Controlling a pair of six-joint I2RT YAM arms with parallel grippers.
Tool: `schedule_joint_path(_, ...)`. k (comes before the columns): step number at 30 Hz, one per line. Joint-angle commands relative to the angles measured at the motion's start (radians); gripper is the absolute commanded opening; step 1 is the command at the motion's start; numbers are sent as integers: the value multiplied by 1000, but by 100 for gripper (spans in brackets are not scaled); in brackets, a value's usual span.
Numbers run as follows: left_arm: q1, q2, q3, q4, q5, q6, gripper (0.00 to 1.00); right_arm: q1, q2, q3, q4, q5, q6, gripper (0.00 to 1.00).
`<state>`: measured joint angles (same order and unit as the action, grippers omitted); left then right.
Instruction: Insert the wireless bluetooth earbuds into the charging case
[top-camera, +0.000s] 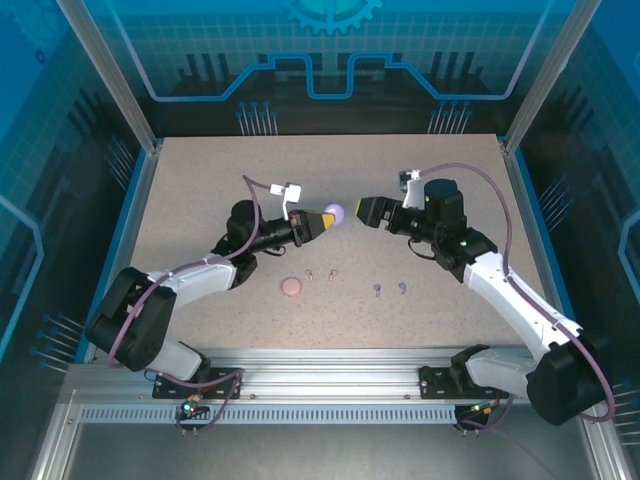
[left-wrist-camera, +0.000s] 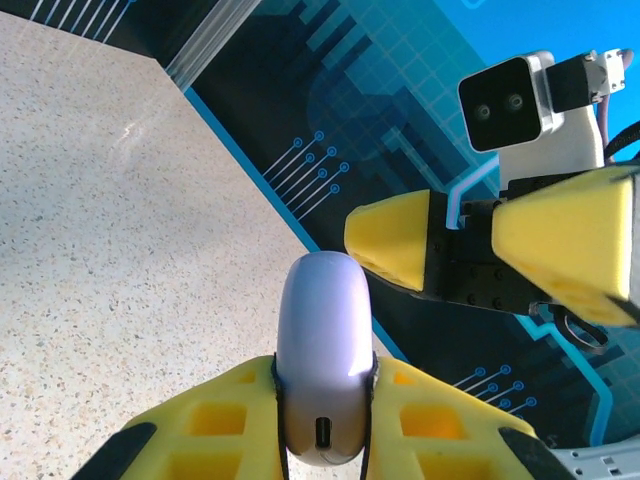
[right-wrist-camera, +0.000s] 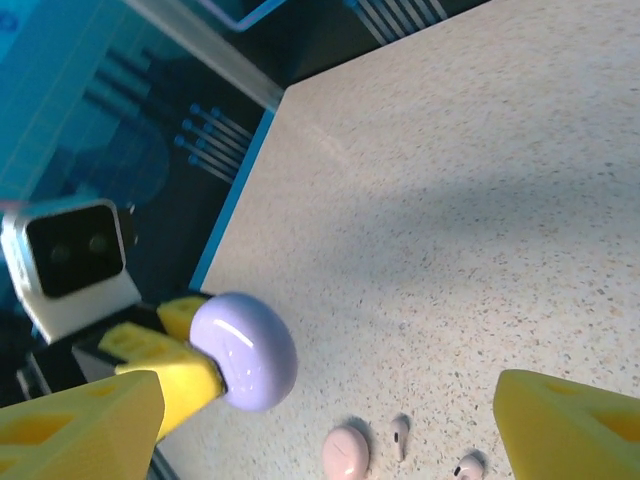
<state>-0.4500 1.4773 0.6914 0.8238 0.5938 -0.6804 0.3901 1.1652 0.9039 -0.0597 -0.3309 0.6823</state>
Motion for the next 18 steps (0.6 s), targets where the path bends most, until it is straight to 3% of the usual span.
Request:
schedule_joint_path(1,-3,-27,37,-31,39,25,0,7,15,-4,53,-117,-152,85)
schedule_joint_path(18,-3,-38,54,-59,54,34,0,51,163,50,56,-79,-170,76)
